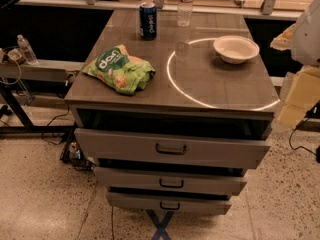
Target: Open middle drawer
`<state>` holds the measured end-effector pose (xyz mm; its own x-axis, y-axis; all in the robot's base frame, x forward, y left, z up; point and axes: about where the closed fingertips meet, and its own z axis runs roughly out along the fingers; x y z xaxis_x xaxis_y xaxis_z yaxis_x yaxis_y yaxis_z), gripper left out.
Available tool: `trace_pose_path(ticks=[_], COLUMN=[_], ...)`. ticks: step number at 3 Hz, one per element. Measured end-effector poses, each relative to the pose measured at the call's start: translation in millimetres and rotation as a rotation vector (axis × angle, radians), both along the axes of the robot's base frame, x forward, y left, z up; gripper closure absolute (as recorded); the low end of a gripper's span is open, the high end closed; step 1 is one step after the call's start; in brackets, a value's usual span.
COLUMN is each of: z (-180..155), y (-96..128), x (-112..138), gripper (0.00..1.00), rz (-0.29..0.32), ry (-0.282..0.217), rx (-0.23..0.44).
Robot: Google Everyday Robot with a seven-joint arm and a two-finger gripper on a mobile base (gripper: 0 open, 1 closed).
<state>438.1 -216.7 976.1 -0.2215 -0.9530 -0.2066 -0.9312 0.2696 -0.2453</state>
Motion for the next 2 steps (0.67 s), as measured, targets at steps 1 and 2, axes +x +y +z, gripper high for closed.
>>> trace_pose_path(ticks=[1,2], z=[0,-2], y=[0,-12], x=[0,2], gripper=[0.00,0.00], rz=[0.000,0.017], ry=[0.000,-0.016], rx=[0.000,0.021])
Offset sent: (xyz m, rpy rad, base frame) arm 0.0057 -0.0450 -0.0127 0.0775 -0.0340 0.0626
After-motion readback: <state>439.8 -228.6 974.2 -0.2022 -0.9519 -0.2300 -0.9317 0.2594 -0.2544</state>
